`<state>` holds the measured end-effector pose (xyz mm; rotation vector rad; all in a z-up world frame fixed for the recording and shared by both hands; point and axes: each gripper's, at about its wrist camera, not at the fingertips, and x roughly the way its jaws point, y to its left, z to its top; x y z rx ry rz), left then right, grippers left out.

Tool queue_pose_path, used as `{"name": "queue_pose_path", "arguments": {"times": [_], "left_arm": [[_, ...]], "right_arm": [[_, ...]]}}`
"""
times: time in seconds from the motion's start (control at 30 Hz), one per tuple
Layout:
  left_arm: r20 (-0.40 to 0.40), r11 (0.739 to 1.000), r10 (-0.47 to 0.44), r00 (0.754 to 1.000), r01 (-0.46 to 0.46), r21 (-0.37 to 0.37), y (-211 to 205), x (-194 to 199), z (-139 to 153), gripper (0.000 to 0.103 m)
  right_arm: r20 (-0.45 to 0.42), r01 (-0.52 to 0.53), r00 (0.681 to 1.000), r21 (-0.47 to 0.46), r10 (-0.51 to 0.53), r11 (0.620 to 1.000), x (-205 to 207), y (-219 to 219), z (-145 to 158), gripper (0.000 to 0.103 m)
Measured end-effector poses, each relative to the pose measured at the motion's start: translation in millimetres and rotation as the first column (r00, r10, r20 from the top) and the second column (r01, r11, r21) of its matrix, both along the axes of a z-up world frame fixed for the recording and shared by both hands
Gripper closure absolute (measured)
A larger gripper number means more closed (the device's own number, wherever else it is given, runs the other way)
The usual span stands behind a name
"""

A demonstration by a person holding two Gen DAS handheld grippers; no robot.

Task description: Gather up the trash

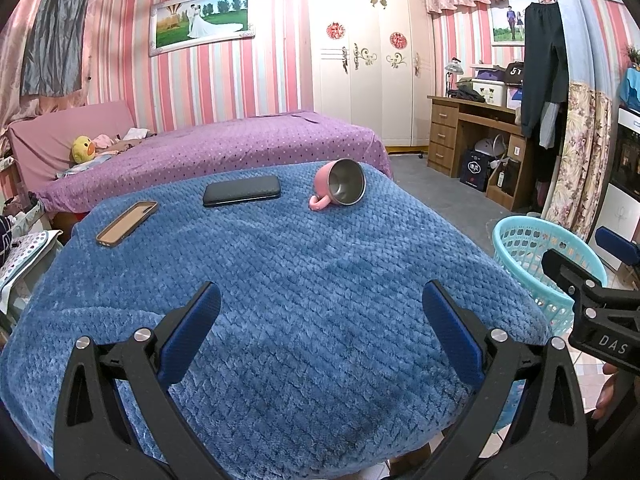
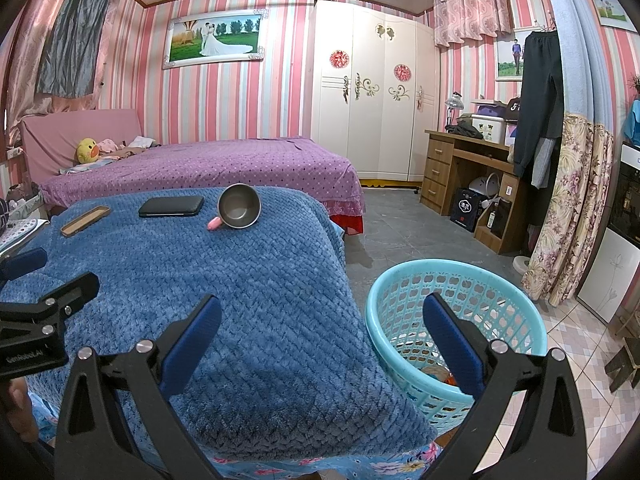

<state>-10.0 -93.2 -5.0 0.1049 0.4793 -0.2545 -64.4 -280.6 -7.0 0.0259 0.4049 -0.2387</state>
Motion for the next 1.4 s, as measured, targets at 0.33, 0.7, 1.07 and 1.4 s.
{"name": "queue_pose_path", "arguments": {"times": [0.33, 0.7, 1.07, 1.4], "left_arm": [[0.003, 1.0, 0.001, 1.0, -0.001, 0.002, -0.8, -1.8, 0.1, 0.005], [0.008, 1.0, 0.005, 1.0, -0.005, -0.002, 0.4, -2.8, 2.7, 0.005], [0.01, 1.0, 0.007, 1.0, -0.007, -0.002, -0.3, -3.9, 3.2, 0.005], [0.003, 1.0, 0.007, 1.0, -0.007, -0.008, 0.6, -3.6, 4.3, 0.005]], "right_arm": [[0.001, 0.0, 1.0, 0.0, 0.0, 1.0, -0.2, 0.2, -0.2, 0.005], [0.001, 0.0, 1.0, 0.0, 0.0, 1.0, -0.4, 0.7, -0.7, 0.005], [0.001, 0.0, 1.0, 0.0, 0.0, 1.0, 0.0, 0.2, -0.8, 0.005], [0.0, 0.0, 1.0, 0.0, 0.0, 1.0, 0.3, 0.0, -0.3, 0.005]]}}
